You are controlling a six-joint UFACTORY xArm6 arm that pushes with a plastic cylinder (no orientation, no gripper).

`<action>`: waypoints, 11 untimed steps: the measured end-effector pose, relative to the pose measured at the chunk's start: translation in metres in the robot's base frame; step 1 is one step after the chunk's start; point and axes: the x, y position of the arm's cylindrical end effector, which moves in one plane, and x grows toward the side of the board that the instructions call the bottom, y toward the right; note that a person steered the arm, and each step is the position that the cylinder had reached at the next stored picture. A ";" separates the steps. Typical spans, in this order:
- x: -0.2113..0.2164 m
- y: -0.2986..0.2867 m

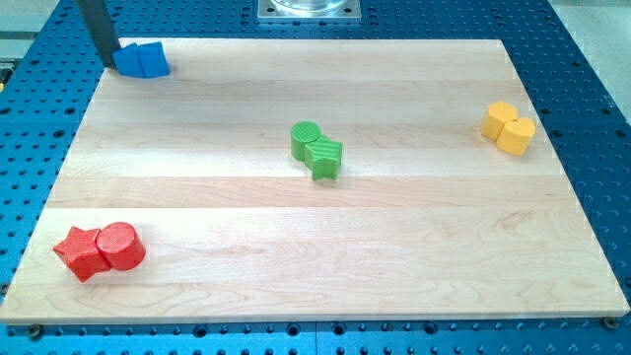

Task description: Point your arm below the green star

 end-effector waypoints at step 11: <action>0.288 0.347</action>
